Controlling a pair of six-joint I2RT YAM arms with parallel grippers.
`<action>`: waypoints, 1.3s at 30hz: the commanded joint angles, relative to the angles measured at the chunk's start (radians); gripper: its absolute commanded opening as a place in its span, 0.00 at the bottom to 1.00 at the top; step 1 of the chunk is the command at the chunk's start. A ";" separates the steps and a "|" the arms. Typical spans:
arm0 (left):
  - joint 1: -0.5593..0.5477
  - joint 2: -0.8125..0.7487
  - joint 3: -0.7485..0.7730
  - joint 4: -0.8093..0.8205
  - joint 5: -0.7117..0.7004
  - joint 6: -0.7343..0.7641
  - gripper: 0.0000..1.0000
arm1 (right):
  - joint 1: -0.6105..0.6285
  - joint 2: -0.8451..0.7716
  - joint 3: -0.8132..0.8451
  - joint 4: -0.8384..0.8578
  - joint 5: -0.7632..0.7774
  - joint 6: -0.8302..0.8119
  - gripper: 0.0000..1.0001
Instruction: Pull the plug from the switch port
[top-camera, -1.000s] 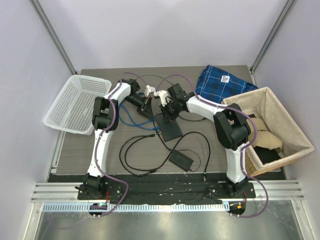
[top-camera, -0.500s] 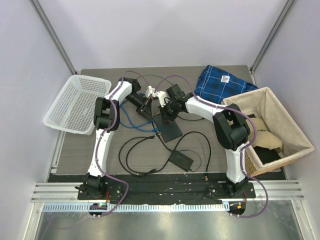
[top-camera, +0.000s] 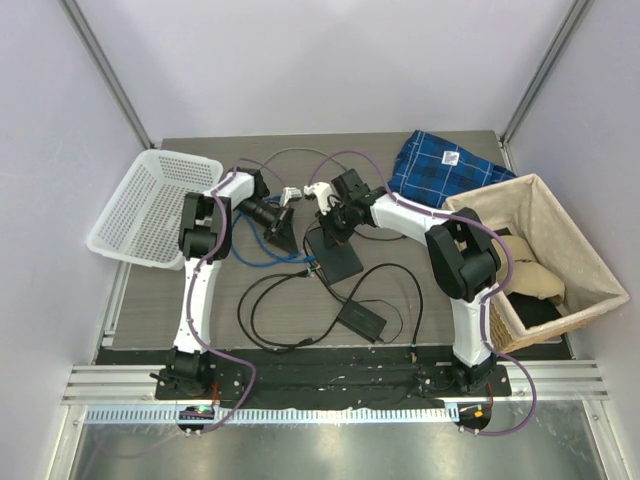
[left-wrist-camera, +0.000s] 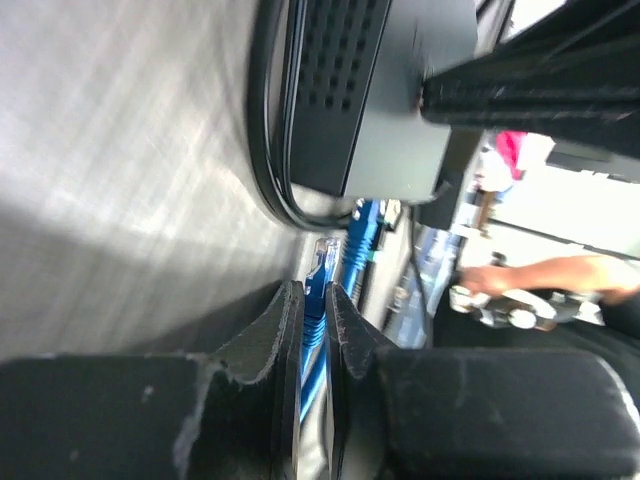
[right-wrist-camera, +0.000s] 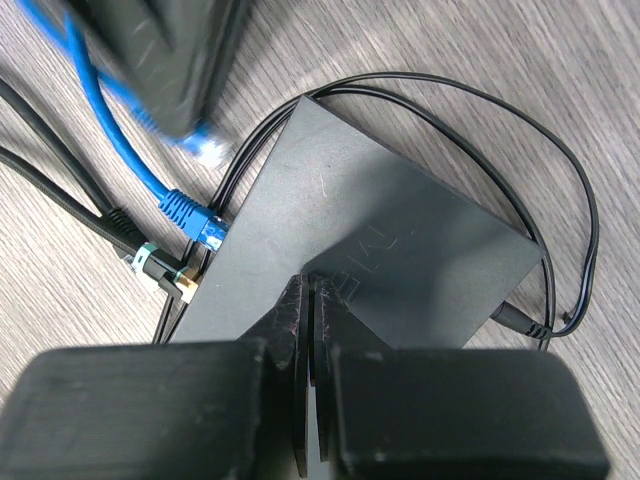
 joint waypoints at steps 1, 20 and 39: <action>-0.012 -0.014 0.010 -0.093 -0.150 0.033 0.00 | 0.001 0.095 -0.052 -0.081 0.121 -0.036 0.01; -0.009 -0.197 0.262 0.368 -0.506 -0.307 0.47 | -0.016 0.065 -0.047 -0.081 0.109 -0.029 0.01; -0.212 -0.572 -0.444 0.626 -0.838 -0.165 0.61 | -0.234 -0.121 0.233 -0.106 0.031 0.144 0.01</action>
